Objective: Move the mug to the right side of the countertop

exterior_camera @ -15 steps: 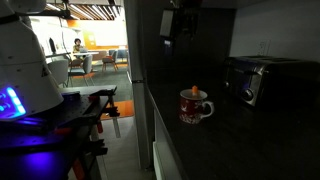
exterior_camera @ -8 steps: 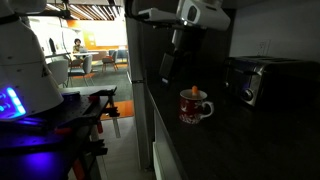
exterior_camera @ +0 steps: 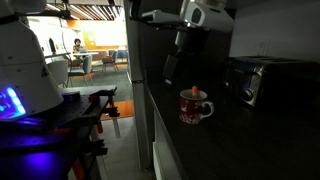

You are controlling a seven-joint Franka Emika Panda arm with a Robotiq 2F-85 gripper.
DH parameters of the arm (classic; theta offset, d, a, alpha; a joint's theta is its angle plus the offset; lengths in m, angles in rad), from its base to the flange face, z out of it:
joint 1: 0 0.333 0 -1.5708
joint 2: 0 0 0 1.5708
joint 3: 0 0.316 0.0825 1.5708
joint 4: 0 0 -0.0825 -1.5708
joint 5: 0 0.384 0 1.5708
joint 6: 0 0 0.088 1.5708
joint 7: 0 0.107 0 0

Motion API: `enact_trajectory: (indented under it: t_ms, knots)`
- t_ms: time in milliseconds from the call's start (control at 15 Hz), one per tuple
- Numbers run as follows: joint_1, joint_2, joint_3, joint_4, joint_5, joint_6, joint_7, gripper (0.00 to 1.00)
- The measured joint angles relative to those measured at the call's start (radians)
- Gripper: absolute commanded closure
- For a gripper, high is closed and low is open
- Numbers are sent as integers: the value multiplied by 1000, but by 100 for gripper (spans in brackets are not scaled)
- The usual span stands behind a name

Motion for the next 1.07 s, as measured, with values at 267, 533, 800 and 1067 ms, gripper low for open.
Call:
enact_trajectory:
  t_ms: [267, 533, 800, 1067]
  knots:
    - [15, 26, 11, -39, 7, 191, -4, 0]
    - [12, 88, 60, -75, 109, 372, -71, 0]
    - [12, 153, 102, -59, 143, 392, -95, 28]
    - [15, 200, 97, -31, 133, 392, -92, 60]
